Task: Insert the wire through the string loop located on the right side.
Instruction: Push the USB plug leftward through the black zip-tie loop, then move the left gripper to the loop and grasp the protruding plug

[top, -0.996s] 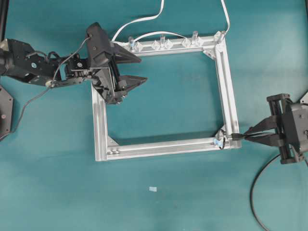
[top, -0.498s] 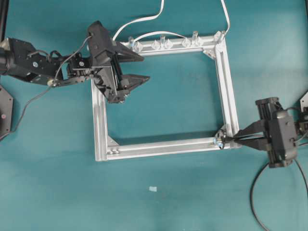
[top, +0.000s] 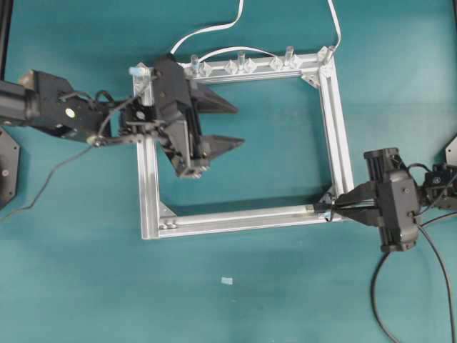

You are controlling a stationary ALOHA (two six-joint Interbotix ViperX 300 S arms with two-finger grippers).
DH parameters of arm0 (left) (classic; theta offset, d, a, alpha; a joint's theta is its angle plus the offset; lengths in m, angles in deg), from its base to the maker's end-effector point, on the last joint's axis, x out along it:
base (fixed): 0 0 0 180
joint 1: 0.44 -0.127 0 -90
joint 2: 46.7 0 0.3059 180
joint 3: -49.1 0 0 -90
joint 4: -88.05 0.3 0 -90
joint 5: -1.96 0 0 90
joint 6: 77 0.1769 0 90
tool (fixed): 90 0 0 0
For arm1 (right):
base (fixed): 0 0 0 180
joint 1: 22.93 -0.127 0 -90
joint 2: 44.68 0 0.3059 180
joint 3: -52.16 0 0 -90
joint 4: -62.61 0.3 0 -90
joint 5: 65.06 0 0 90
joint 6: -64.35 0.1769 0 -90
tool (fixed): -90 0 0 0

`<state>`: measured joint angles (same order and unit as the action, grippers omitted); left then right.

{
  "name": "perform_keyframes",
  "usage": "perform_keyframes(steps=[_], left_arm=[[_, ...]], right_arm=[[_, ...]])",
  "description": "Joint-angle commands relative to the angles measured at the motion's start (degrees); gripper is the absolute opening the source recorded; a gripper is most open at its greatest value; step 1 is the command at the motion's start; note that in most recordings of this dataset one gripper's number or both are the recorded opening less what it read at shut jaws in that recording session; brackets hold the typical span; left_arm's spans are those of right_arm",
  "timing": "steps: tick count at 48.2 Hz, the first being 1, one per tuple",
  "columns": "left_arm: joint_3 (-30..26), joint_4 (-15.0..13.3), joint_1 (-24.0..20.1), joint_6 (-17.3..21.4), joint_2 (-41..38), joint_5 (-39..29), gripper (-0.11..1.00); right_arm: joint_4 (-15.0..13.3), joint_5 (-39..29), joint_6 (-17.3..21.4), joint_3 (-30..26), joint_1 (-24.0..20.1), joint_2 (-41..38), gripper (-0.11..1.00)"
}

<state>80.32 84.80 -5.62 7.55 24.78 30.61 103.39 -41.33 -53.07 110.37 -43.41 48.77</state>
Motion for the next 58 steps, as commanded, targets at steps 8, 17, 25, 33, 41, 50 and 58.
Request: perform_keyframes(steps=[8,17,25,33,41,50,58], left_arm=[[-3.96,0.0,3.34,0.0,-1.23,-2.81,0.76],[-4.66,0.0,5.45,0.09,-1.76,-5.1,0.76],[-4.66,0.0,7.56,0.09,-1.85,-7.65,0.76],[-4.75,0.0,9.14,0.0,-2.02,-9.14,0.76],[-6.06,0.0,10.46,0.09,-2.64,-9.93,0.76],[-8.53,0.09,12.3,0.18,-4.22,-11.78,0.76],[-9.84,0.09,12.66,0.18,-5.54,-12.57,0.76]], right_arm=[[-0.18,0.88,0.0,-1.58,1.05,0.0,0.11],[-0.18,0.97,-0.09,-1.58,1.05,0.0,0.11],[-0.18,0.97,-0.09,-1.67,1.05,0.0,0.11],[-0.18,0.97,-0.09,-1.67,1.14,0.0,0.11],[-0.09,0.97,-0.09,-1.67,1.05,0.0,0.11],[-0.09,0.97,0.0,-1.67,1.05,0.0,0.11],[-0.18,0.88,-0.09,-1.67,1.14,0.0,0.11]])
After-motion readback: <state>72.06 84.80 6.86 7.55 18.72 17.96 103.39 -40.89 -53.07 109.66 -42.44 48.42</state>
